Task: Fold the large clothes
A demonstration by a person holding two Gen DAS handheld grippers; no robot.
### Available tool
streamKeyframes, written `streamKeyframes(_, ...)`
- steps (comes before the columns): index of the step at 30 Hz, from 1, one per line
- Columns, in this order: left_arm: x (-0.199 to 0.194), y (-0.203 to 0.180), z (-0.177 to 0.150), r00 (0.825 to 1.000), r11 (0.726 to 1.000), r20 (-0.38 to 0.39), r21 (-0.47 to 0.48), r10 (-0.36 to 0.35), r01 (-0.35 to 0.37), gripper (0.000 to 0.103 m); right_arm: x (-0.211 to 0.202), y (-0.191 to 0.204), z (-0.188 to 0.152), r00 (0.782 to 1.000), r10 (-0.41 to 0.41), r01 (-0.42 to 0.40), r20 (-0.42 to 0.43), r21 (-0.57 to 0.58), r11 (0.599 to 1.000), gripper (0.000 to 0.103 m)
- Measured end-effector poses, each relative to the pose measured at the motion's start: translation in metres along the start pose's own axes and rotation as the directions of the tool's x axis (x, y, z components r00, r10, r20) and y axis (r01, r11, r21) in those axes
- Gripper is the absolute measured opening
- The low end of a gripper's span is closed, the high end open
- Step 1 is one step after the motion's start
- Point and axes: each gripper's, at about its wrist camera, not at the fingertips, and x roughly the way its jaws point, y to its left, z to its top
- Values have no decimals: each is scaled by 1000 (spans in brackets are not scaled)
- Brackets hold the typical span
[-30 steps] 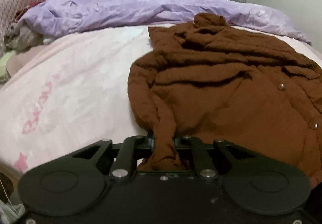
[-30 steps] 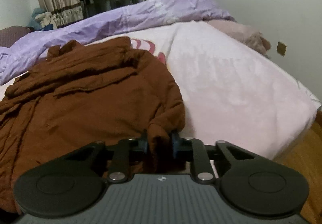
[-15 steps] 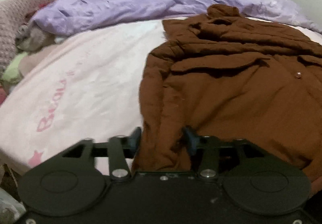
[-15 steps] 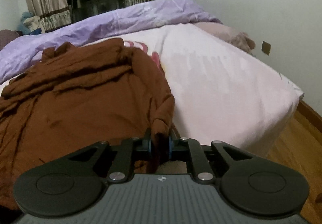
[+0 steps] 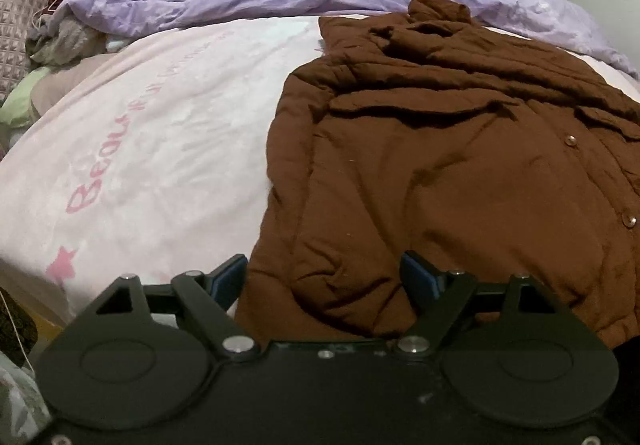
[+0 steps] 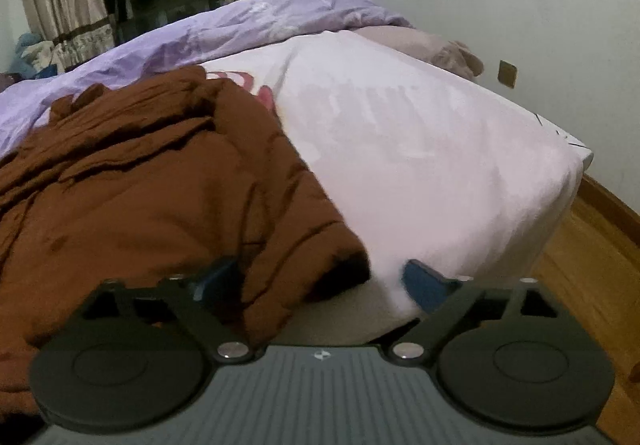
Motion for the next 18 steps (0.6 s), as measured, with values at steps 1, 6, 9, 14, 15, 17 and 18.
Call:
streamKeyframes(1,-1,0,-1,1000,1000,3,-4,-1,1,83,-1,-1,-1,1000,4,-4,6,5,1000,103)
streamKeyframes(6,-4,-5,1,998,999,42,20,-36,35,22,-16,4,0,997,68,-67,29,-28,997,21)
streamKeyframes(9,-11,-7,13,997,998,60,42,-42,39,14,-27,18,13,995,92,-91,25,-49,995,7)
streamKeyframes(14,-37,2,53,982,998,180,33,-63,58,14,-51,36,50,987,121,-114,110,-68,991,6)
streamKeyframes(15,-40,4,63,977,998,203,33,-68,63,14,-54,37,59,983,135,-129,129,-54,990,6)
streamKeyframes(17,-41,7,86,969,997,237,25,-71,66,14,-56,42,82,975,142,-138,170,-37,990,6)
streamKeyframes(18,-39,7,99,966,998,249,23,-66,63,15,-55,46,92,972,136,-131,191,-38,991,5)
